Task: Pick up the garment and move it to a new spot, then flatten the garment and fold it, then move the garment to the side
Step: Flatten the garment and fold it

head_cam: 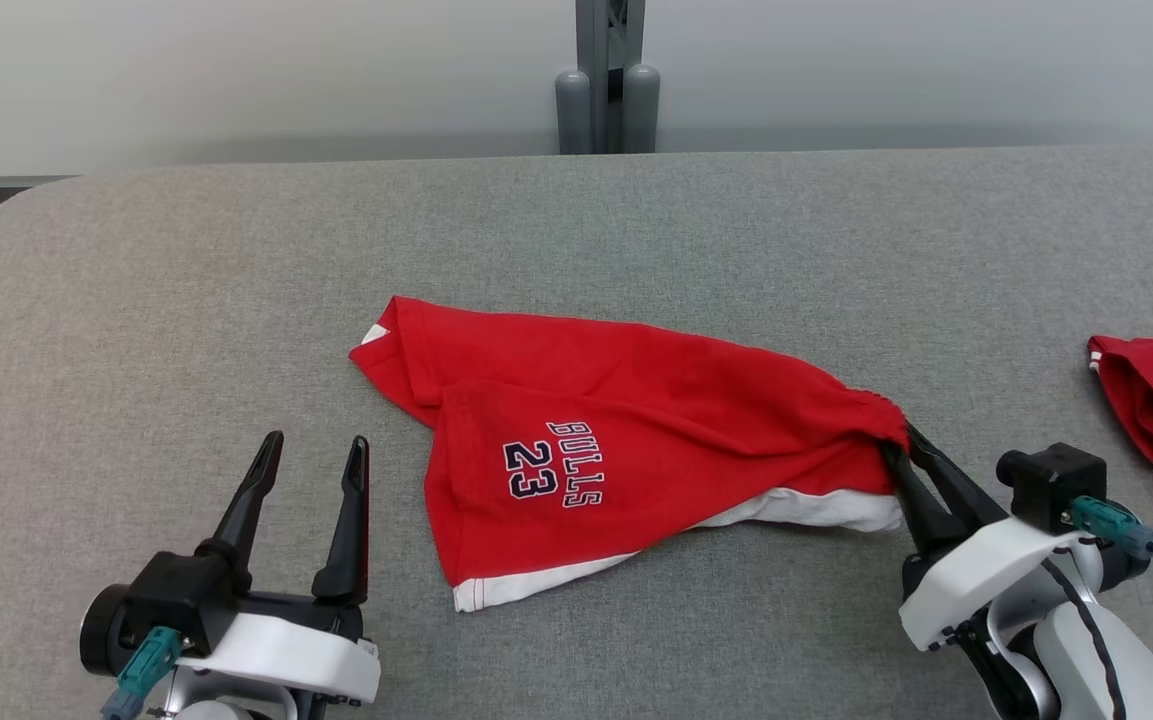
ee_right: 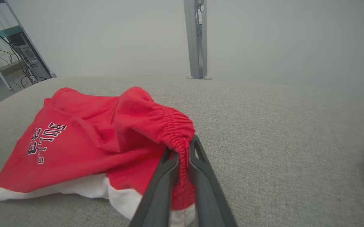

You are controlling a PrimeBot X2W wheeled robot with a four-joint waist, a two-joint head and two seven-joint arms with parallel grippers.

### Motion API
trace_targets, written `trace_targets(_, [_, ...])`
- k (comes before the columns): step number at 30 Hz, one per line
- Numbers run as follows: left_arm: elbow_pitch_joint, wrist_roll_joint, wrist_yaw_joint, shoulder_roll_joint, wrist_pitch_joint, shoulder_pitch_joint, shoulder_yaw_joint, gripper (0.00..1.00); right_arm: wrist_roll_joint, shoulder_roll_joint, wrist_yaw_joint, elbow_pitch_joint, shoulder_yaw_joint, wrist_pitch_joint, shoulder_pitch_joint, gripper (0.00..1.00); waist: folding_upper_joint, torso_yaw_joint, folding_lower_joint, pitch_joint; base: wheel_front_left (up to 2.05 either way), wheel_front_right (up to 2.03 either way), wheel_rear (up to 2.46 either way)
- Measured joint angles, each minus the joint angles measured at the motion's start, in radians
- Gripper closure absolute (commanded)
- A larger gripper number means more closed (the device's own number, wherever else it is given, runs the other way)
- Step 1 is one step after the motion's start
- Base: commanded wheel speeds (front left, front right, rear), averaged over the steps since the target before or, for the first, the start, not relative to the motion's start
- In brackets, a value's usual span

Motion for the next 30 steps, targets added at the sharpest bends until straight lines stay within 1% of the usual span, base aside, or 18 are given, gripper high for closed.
trace_targets(1, [0.004, 0.001, -0.004, -0.001, 0.000, -0.007, -0.003, 0.00, 0.003, 0.008, 0.000, 0.026, 0.000, -0.005, -0.006, 0.00, 0.0000, -0.001, -0.0001, 0.003, 0.00, 0.00, 0.00])
trace_targets(6, [0.019, 0.009, -0.007, -0.001, -0.001, -0.013, -0.004, 0.00, 0.023, 0.017, 0.000, 0.105, -0.003, -0.049, -0.023, 0.00, 0.0000, -0.010, 0.0000, 0.006, 0.00, 0.00, 0.00])
trace_targets(10, [0.028, 0.009, -0.007, 0.004, -0.001, -0.010, 0.001, 0.00, 0.027, 0.007, 0.000, 0.098, -0.045, -0.080, 0.020, 0.00, 0.0000, -0.018, 0.0000, -0.013, 0.00, 0.00, 0.00])
trace_targets(12, [0.030, 0.009, -0.006, 0.006, -0.002, -0.004, 0.005, 0.00, 0.016, -0.002, 0.000, 0.070, -0.086, -0.092, 0.063, 0.00, 0.0000, -0.020, 0.0000, -0.027, 0.00, 0.00, 0.00])
trace_targets(13, [0.028, 0.010, -0.002, 0.011, -0.002, 0.002, 0.010, 0.00, -0.010, -0.008, 0.000, 0.021, -0.140, -0.100, 0.102, 0.00, 0.0000, -0.023, -0.0001, -0.041, 0.00, 0.00, 0.00])
trace_targets(14, [0.028, 0.010, -0.002, 0.011, -0.002, 0.002, 0.010, 0.00, -0.010, -0.008, 0.000, 0.021, -0.140, -0.100, 0.102, 0.00, 0.0000, -0.023, -0.0001, -0.041, 0.00, 0.00, 0.00])
trace_targets(15, [0.026, 0.010, 0.001, 0.014, -0.002, 0.009, 0.014, 0.00, -0.031, -0.007, 0.000, -0.008, -0.173, -0.103, 0.119, 0.00, 0.0000, -0.026, 0.0000, -0.048, 0.00, 0.00, 0.00])
trace_targets(19, [0.015, 0.010, 0.011, 0.026, -0.003, 0.034, 0.022, 0.00, -0.105, 0.026, 0.000, -0.146, -0.253, -0.098, 0.178, 0.00, 0.0000, -0.040, 0.0000, -0.076, 0.00, 0.00, 0.00])
trace_targets(23, [0.000, 0.012, 0.021, 0.038, 0.000, 0.046, 0.027, 0.00, -0.158, 0.069, 0.000, -0.271, -0.272, -0.047, 0.225, 0.00, 0.0000, -0.049, 0.0000, -0.105, 0.00, 0.00, 0.00])
trace_targets(26, [-0.005, 0.012, 0.029, 0.043, 0.009, 0.063, 0.028, 0.00, -0.183, 0.099, 0.000, -0.334, -0.267, -0.011, 0.265, 0.00, 0.0001, -0.052, 0.0000, -0.126, 0.00, 0.00, 0.00])
trace_targets(30, [-0.017, 0.012, 0.035, 0.053, 0.020, 0.083, 0.027, 0.00, -0.207, 0.128, 0.000, -0.384, -0.273, 0.024, 0.325, 0.00, 0.0000, -0.055, 0.0000, -0.152, 0.00, 0.00, 0.00])
